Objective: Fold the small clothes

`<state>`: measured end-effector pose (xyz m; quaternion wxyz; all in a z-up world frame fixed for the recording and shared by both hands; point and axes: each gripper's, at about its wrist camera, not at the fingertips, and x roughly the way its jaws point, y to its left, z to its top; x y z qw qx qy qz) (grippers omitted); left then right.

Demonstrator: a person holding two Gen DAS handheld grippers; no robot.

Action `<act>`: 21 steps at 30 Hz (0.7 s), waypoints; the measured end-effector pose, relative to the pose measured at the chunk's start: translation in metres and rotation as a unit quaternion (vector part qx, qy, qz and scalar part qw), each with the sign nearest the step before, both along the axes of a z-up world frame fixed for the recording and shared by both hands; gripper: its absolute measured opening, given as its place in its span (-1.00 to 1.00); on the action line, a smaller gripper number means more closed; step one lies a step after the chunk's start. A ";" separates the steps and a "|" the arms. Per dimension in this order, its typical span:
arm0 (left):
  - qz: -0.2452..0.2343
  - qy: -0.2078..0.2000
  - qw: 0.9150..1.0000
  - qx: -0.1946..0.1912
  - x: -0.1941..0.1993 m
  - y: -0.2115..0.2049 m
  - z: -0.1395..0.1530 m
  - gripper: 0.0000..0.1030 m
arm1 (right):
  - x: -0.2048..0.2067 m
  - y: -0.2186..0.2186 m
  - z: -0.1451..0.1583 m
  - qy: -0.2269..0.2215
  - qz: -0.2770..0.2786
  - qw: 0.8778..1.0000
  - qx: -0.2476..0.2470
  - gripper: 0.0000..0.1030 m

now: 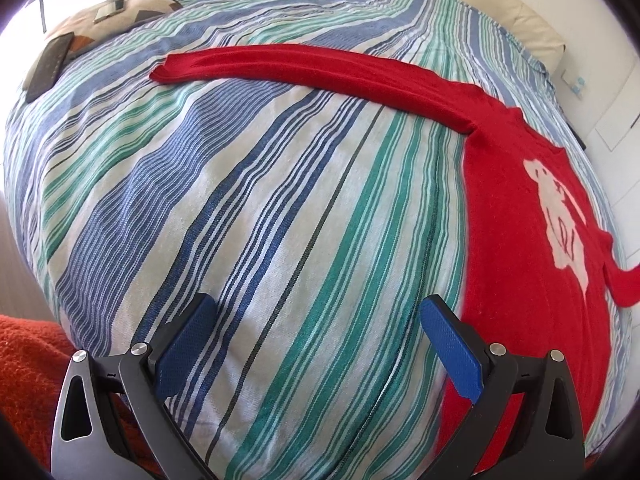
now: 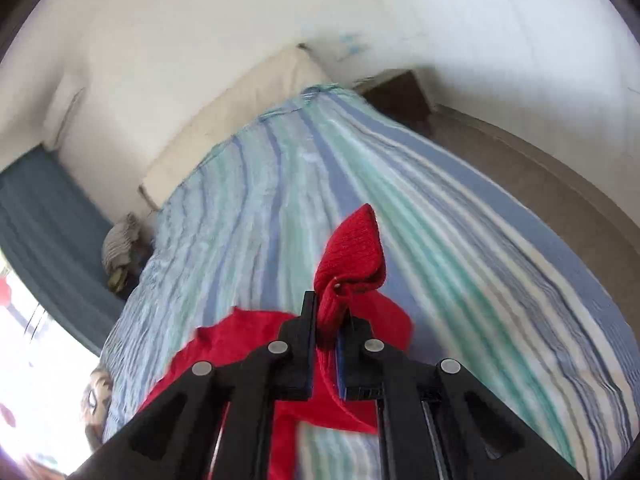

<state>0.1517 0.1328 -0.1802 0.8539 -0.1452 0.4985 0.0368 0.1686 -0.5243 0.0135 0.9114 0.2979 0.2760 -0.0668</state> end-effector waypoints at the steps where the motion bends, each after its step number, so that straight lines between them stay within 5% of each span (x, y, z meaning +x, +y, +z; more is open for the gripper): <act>1: 0.002 0.000 1.000 -0.005 0.000 0.001 0.000 0.99 | 0.019 0.028 0.015 -0.012 0.039 0.999 -0.005 -0.84; 5: 0.010 -0.002 1.000 -0.021 -0.001 0.005 0.002 0.99 | 0.091 0.145 0.038 -0.029 0.179 0.983 -0.002 -0.78; 7: 0.009 -0.001 1.000 -0.021 -0.002 0.005 0.002 0.99 | 0.121 0.197 0.022 -0.001 0.245 0.969 0.019 -0.11; 8: 0.008 -0.002 1.000 -0.021 -0.002 0.005 0.002 0.98 | 0.134 0.215 0.012 0.028 0.267 0.963 0.030 0.65; 12: 0.008 -0.004 1.000 -0.029 -0.004 0.008 0.004 0.98 | 0.125 0.235 -0.019 0.044 0.288 0.955 0.054 0.69; 17: 0.016 -0.001 0.999 -0.043 -0.001 0.010 0.003 0.98 | 0.100 0.190 -0.063 0.097 0.249 0.961 0.069 0.69; 21: 0.011 0.001 1.000 -0.029 0.000 0.005 0.002 0.98 | 0.070 0.161 -0.128 0.161 0.243 0.948 0.129 0.69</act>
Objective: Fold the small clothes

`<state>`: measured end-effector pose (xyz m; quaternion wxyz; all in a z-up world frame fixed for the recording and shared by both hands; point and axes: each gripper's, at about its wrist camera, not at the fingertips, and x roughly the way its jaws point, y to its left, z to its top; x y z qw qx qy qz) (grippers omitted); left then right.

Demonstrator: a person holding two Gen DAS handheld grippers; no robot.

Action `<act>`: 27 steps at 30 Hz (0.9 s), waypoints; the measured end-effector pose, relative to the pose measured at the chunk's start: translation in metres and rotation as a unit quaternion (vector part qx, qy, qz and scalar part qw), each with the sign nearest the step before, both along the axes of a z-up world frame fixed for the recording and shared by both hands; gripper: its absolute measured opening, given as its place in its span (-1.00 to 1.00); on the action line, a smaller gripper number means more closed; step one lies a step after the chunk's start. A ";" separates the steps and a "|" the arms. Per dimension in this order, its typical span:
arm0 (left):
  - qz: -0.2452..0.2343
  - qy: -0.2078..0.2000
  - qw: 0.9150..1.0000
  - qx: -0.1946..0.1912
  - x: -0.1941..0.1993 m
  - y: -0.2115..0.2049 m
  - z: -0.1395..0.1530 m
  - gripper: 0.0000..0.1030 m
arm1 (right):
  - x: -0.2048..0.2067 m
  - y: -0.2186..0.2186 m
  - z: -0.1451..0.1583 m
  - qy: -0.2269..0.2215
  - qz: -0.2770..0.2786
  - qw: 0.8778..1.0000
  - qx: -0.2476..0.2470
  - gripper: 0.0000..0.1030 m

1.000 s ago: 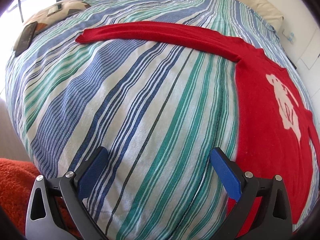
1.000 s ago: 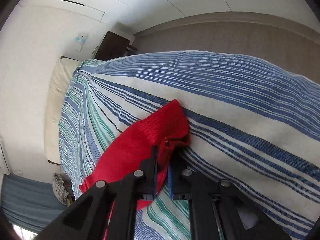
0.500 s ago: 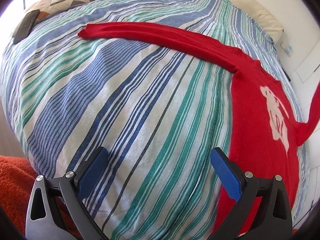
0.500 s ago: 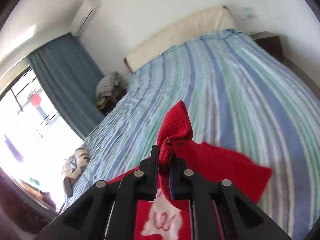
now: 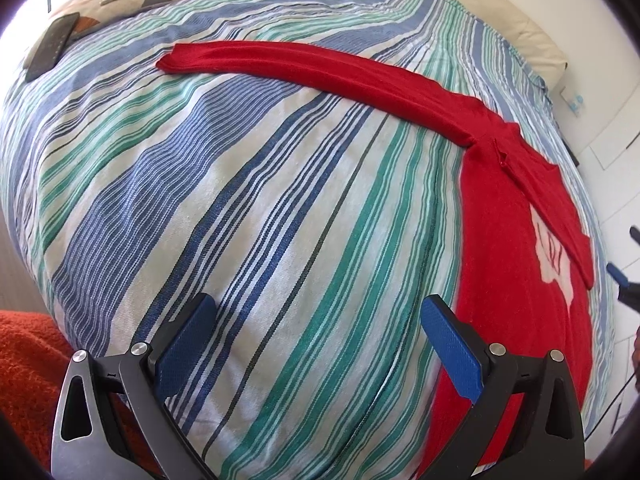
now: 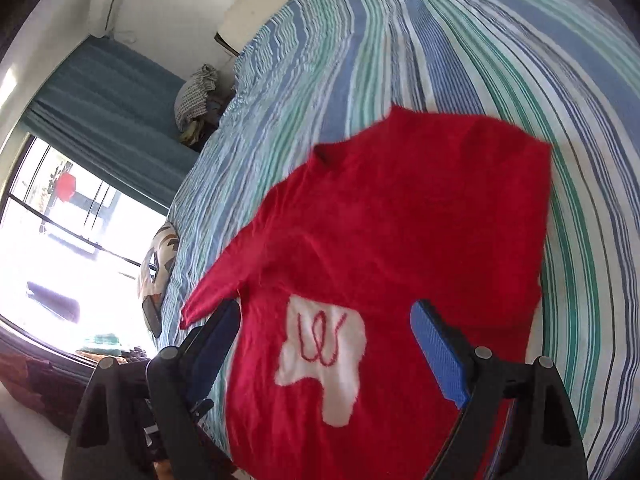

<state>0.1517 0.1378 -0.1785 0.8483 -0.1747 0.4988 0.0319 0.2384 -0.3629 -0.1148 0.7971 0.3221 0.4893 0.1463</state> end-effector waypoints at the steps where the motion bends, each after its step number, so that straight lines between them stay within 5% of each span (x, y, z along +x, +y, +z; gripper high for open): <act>1: -0.002 0.000 1.000 0.005 0.000 -0.002 -0.001 0.98 | -0.012 -0.006 -0.022 0.028 -0.005 1.000 0.001 0.69; 3: -0.007 0.002 1.000 0.015 0.000 -0.004 -0.002 0.98 | -0.042 -0.021 -0.059 0.073 -0.028 0.996 -0.033 0.48; 5: -0.012 0.004 1.000 0.022 -0.001 -0.005 -0.003 0.98 | -0.073 -0.041 -0.070 0.059 -0.055 0.995 -0.055 -0.20; 7: -0.016 0.004 0.999 0.031 -0.001 -0.007 -0.005 0.98 | -0.100 -0.054 -0.059 0.050 -0.089 0.989 -0.110 -0.15; 12: -0.018 0.006 0.999 0.043 -0.001 -0.010 -0.007 0.98 | -0.156 -0.042 -0.035 0.034 -0.041 0.996 -0.072 -0.14; 19: -0.025 0.005 0.998 0.053 -0.006 -0.010 -0.008 0.99 | -0.229 0.018 -0.073 0.102 -0.011 0.995 -0.015 -0.14; 20: -0.026 0.005 0.998 0.055 -0.006 -0.011 -0.009 0.99 | -0.235 0.023 -0.076 0.091 -0.019 0.995 -0.018 -0.17; 23: -0.032 0.007 0.997 0.064 -0.007 -0.013 -0.010 0.99 | -0.245 0.024 -0.082 0.102 -0.040 0.993 -0.049 -0.91; 27: -0.032 0.009 0.997 0.068 -0.007 -0.014 -0.010 0.99 | -0.250 0.022 -0.077 0.101 -0.050 0.991 -0.070 -0.92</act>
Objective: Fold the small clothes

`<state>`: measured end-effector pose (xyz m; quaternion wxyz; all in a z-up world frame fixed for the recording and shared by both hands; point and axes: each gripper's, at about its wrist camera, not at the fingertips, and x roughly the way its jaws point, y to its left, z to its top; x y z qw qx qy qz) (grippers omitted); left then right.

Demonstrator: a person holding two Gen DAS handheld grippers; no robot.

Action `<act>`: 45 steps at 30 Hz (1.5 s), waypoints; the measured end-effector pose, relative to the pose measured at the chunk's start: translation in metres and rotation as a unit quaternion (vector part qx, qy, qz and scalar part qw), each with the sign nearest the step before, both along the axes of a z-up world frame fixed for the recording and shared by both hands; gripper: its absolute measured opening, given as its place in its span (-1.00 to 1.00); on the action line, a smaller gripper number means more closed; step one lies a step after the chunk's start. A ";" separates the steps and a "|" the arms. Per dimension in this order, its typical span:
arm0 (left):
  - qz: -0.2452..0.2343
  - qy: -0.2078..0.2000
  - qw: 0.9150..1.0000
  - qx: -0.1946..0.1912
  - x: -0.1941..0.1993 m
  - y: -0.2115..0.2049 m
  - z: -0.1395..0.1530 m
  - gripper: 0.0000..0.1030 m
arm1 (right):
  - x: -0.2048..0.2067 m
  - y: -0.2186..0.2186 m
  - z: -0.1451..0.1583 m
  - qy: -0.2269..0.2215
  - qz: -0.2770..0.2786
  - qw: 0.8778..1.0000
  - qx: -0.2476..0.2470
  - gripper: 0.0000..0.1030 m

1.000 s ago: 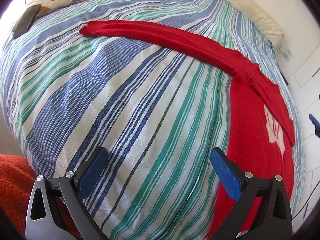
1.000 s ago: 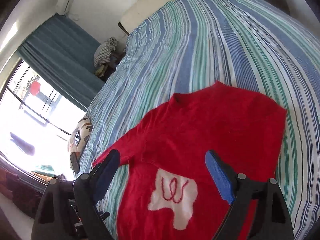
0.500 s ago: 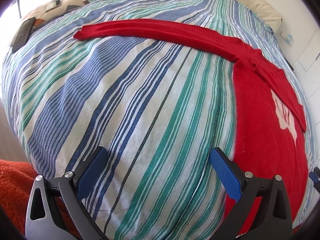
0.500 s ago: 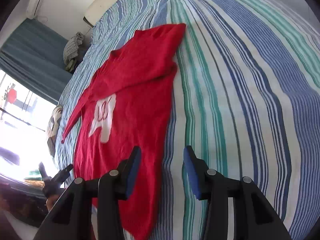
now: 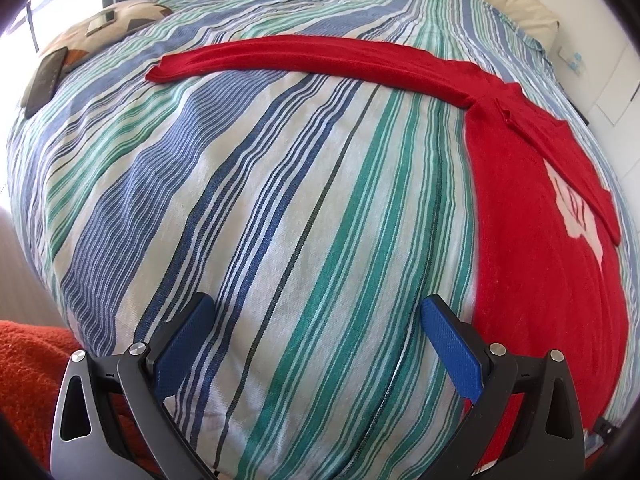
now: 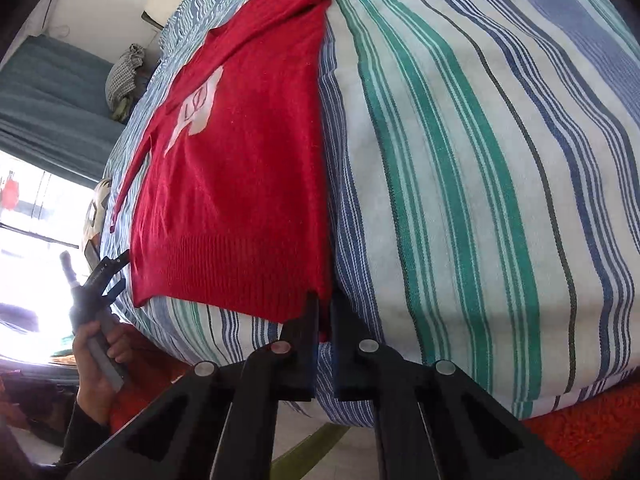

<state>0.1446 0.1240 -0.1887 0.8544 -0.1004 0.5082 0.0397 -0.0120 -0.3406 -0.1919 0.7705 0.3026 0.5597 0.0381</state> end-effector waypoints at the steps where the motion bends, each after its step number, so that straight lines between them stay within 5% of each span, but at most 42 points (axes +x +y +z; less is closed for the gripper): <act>1: 0.000 0.000 1.000 0.001 0.000 0.000 0.000 0.99 | 0.001 0.002 0.000 -0.002 0.002 1.000 -0.005 -0.92; 7: -0.008 0.000 1.000 0.016 0.000 -0.003 -0.002 0.99 | 0.000 0.005 0.000 -0.012 0.001 1.000 -0.015 -0.94; 12: -0.009 0.000 1.000 0.014 0.000 -0.002 -0.002 0.99 | -0.013 -0.003 0.009 -0.018 -0.030 0.999 -0.001 -0.60; 18: -0.007 0.001 1.000 0.027 0.001 -0.007 -0.004 0.99 | -0.029 -0.008 0.060 -0.107 -0.080 0.980 -0.145 -0.01; 21: -0.007 0.001 1.000 0.026 0.001 -0.006 -0.004 0.99 | -0.028 -0.009 0.069 -0.125 -0.092 0.970 -0.189 0.01; 45: -0.008 0.000 0.999 0.032 0.001 -0.007 -0.006 0.99 | -0.025 -0.012 0.059 -0.109 -0.091 0.966 -0.216 0.01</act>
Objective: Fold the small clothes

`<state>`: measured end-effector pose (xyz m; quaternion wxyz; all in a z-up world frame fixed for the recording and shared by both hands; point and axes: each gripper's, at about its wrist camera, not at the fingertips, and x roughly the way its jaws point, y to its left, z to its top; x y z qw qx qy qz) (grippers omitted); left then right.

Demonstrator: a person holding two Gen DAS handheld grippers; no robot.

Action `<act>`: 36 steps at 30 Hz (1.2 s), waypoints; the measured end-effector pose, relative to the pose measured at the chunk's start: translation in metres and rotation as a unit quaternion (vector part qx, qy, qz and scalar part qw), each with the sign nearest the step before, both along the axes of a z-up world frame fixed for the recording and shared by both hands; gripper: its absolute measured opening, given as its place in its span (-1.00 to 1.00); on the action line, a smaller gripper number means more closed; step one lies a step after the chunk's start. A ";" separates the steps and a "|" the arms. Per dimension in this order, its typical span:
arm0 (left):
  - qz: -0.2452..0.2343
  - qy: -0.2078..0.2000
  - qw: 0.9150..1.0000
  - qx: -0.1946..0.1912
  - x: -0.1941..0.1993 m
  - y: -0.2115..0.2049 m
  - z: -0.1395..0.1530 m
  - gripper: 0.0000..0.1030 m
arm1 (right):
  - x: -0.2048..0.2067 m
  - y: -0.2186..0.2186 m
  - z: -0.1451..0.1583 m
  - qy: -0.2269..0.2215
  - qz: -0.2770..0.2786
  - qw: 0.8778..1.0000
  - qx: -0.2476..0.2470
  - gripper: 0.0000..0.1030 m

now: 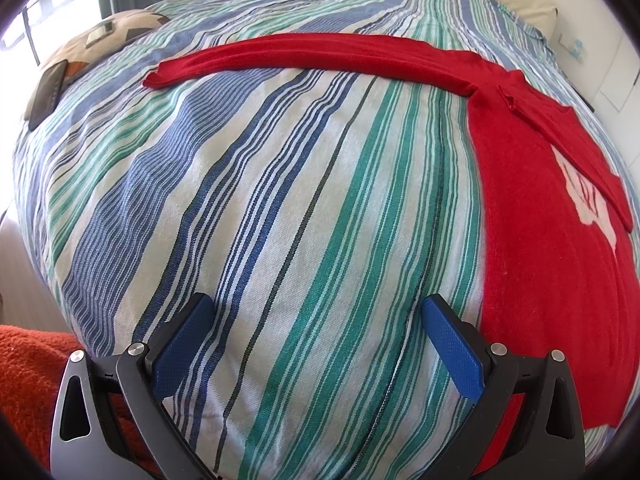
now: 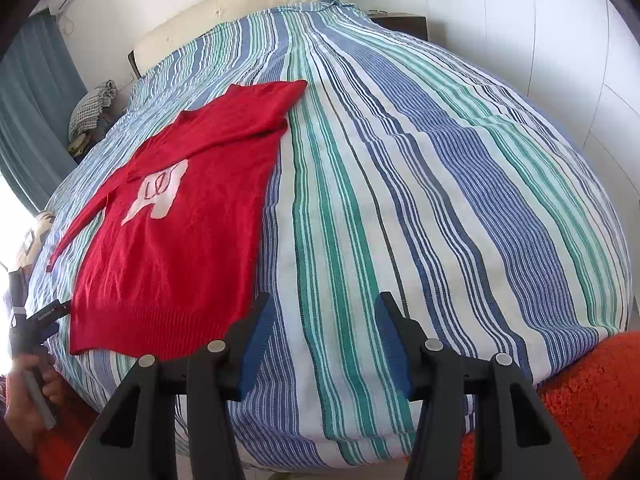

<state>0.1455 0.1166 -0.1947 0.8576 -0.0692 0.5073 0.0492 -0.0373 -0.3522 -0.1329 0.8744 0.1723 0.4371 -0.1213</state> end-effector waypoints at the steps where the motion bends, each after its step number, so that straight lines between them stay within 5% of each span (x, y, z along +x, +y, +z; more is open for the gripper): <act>1: 0.000 0.000 1.000 0.001 0.000 0.000 0.000 0.99 | 0.000 -0.001 0.000 0.001 -0.001 1.000 0.001 0.01; 36: 0.002 -0.002 1.000 0.007 -0.001 -0.004 -0.001 0.99 | 0.002 -0.002 -0.002 0.007 0.003 1.000 0.003 0.02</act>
